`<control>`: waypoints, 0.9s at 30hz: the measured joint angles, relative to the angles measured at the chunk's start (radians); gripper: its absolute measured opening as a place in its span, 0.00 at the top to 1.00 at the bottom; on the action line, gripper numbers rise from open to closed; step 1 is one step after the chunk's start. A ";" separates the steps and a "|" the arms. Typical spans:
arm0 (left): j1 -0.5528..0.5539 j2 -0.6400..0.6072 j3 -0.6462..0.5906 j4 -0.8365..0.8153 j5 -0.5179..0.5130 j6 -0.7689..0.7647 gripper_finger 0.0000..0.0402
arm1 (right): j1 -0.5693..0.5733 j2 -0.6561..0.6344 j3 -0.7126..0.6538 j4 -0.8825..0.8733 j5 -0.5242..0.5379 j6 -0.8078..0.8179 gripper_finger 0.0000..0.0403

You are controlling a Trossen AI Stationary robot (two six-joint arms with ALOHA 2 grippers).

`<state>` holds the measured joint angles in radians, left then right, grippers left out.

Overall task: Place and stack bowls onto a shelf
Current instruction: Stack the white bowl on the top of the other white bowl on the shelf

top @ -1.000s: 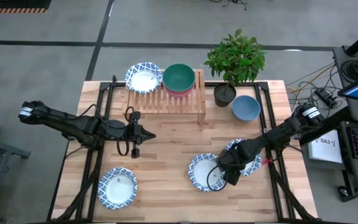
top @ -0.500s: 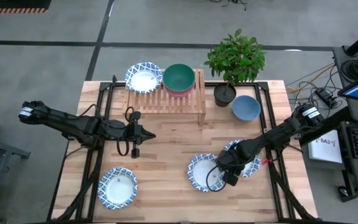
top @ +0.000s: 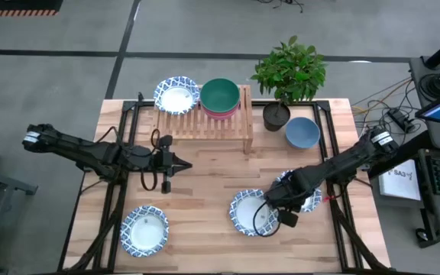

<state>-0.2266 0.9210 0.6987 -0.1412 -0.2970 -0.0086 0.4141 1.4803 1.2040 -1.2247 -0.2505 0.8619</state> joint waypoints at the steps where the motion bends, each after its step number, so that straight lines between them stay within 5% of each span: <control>1: -0.001 -0.008 0.000 0.000 0.000 0.000 1.00 | 0.000 0.000 0.038 -0.036 0.016 -0.008 0.98; 14: -0.156 -0.159 -0.001 0.046 -0.120 0.047 1.00 | -0.003 0.019 0.525 -0.130 0.313 -0.261 0.98; 27: -0.255 -0.217 -0.002 0.060 -0.344 0.086 1.00 | -0.098 0.268 0.974 -0.078 0.435 -0.907 0.98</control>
<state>-0.4818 0.7040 0.6968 -0.0811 -0.6410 0.0776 0.3162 1.7482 2.1780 -1.3029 0.1850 -0.0451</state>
